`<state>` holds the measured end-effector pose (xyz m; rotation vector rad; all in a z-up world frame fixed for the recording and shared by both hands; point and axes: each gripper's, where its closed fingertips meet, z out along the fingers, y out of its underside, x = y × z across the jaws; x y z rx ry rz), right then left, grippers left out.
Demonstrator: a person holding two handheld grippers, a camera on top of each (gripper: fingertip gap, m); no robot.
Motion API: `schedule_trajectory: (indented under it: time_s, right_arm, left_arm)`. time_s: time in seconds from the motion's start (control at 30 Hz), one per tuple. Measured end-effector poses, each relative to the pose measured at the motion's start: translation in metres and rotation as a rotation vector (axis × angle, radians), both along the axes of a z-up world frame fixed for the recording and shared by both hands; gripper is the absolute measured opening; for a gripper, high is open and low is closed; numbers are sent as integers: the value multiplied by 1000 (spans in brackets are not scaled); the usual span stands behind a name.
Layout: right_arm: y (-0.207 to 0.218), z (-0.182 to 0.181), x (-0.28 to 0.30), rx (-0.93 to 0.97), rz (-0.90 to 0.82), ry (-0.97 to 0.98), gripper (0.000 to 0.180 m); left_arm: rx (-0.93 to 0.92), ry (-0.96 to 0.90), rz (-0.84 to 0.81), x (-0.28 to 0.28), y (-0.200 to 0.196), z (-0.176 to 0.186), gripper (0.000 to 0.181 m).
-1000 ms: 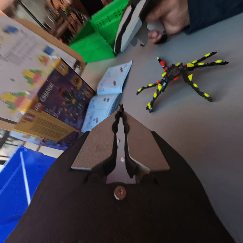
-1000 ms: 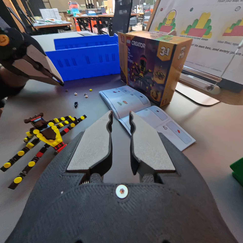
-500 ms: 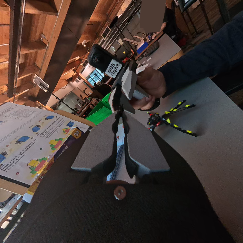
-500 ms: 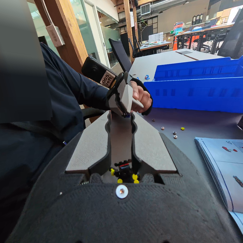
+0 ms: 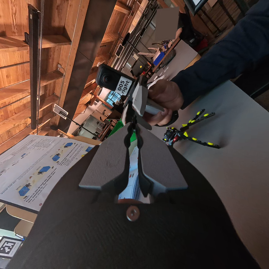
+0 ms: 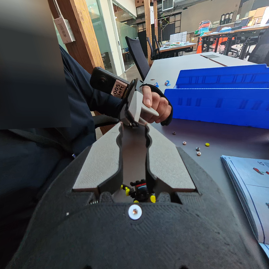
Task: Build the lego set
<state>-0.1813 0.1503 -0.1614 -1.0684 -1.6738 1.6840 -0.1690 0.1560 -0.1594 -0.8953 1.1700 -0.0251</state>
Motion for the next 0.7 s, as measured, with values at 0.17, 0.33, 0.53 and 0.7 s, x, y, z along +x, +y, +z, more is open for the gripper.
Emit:
schedule_trajectory:
  time_s: [0.17,0.33,0.53,0.7]
  right_arm:
    - [0,-1,3,-14,18,-6,18]
    - [8,-1,1,31,-42,9,11]
    - [31,-20,-9,126,-185,-82,4]
    - [90,-66,-11,434,-419,-261,4]
  left_arm:
    - [20,15,31,-3,3,0,1]
    - [-3,59,72,-6,9,-8,1]
    - [-57,146,212,-16,31,-27,1]
    - [-312,167,300,-36,52,-62,2]
